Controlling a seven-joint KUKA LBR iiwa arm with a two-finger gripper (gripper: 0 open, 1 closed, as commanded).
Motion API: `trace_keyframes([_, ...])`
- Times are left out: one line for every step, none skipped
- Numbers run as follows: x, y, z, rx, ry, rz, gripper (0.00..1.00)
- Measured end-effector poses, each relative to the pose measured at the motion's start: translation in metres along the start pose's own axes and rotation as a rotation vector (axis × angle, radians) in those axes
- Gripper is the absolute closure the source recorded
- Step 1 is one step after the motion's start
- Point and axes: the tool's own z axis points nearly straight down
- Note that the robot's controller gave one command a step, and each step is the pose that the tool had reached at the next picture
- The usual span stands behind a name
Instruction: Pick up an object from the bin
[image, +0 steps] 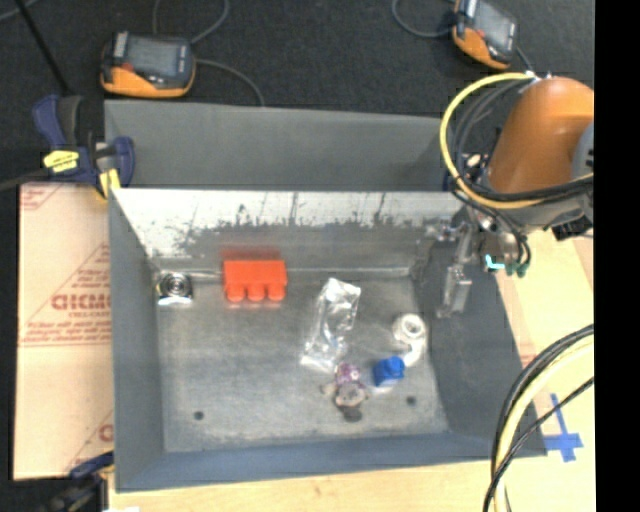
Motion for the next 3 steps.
trace_keyframes([0.063, -0.021, 0.101, -0.001, 0.003, 0.009, 0.00])
trace_keyframes([0.106, 0.034, 0.120, -0.001, -0.012, 0.093, 0.00])
trace_keyframes([0.117, 0.065, 0.120, -0.001, -0.011, 0.096, 0.00])
